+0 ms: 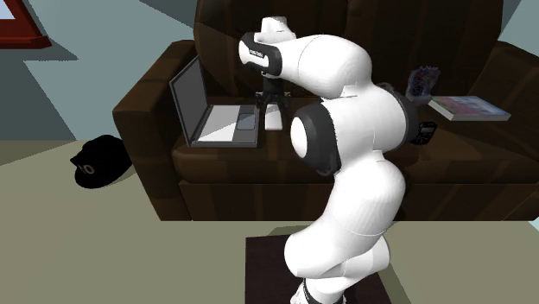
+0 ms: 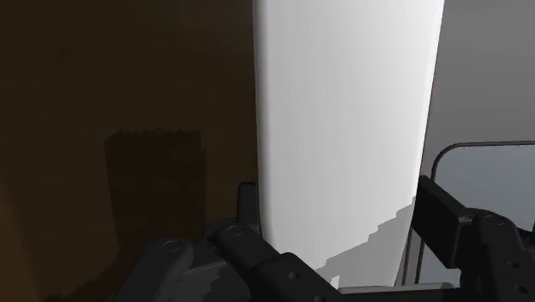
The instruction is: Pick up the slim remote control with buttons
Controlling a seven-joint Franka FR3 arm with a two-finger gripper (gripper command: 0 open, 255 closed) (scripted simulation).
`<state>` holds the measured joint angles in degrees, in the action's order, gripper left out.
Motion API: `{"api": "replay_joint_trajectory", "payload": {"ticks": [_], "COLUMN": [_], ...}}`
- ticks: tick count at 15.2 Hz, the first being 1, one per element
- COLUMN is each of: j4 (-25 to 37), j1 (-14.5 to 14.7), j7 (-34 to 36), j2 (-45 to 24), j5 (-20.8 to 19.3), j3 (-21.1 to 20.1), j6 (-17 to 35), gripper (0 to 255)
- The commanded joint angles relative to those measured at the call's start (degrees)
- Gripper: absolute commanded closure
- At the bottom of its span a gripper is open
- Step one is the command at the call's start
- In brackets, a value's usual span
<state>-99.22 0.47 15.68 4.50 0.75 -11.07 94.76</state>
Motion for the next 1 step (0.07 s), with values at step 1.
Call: {"api": "replay_joint_trajectory", "payload": {"ticks": [1], "j4": [0.44], "j1": [-0.03], "j7": [-0.05], "j2": [-0.03], "j5": [-0.01], "j3": [0.03], "j6": [-0.42], "gripper": [255]}}
